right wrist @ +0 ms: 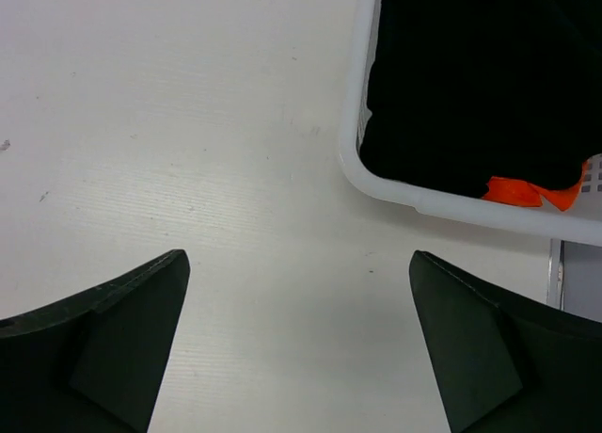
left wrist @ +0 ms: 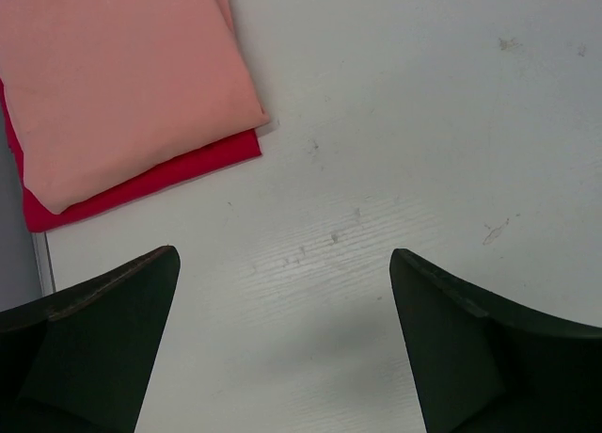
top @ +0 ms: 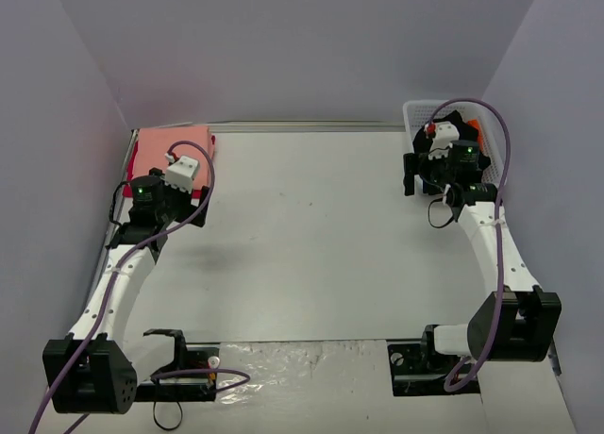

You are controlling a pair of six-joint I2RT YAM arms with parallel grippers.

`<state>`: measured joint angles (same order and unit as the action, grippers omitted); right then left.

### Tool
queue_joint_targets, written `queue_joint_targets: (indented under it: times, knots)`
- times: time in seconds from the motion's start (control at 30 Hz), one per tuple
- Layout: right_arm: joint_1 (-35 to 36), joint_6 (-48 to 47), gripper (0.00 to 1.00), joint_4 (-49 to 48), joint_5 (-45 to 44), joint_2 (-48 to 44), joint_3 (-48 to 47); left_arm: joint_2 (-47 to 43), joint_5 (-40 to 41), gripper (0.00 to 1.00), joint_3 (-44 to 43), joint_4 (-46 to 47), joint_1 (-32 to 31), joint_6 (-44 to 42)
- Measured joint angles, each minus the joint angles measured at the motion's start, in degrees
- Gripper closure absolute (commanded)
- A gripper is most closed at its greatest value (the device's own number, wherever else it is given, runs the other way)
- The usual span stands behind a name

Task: Fold and stack the t-shirts
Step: Grab crumpled tshirt from bin with the right arm

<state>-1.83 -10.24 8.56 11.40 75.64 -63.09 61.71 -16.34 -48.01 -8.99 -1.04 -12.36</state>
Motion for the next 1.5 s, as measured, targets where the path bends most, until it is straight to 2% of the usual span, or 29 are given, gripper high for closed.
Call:
queue_joint_targets:
  times: [0.13,0.27,0.4,0.5,0.73,0.93,1.17,1.33,1.5]
  knots:
    - [-0.02,0.35,0.00,0.61,3.89,-0.61,-0.42,-0.31,-0.15,0.06,0.00,-0.24,0.00,0.00]
    - [0.42,-0.59,0.00,0.50,11.43,-3.69,1.73,-0.72,-0.42,0.06,-0.44,-1.36,0.00,-0.07]
    - [3.04,-2.16,0.00,2.89,13.60,-0.09,-1.57,-0.76,-1.29,0.06,-1.36,-2.32,0.00,-0.46]
    - [5.07,-3.41,0.00,3.02,8.92,4.22,-4.37,-1.09,-2.16,0.06,-1.51,-2.36,0.00,-0.22]
    - [4.98,-4.96,0.00,0.28,-10.43,17.09,-15.85,-1.79,-4.39,0.06,-1.51,-2.36,0.00,-0.57]
    - [2.84,-3.39,0.03,-2.01,-19.47,29.46,-25.18,-2.60,-3.78,0.06,-1.09,-1.33,0.00,-0.79]
    - [0.35,-2.67,0.04,-2.23,-25.44,41.24,-32.83,-2.73,-3.85,0.06,-0.81,-0.52,-0.02,-0.90]
    - [-2.82,-2.25,0.05,-2.62,-27.89,46.56,-39.08,-2.56,-3.82,0.06,-0.22,-0.09,-0.02,-1.14]
    - [-5.70,-1.84,0.10,-3.23,-28.72,50.21,-42.36,-1.77,-3.82,0.06,-0.22,-0.13,-0.02,-1.44]
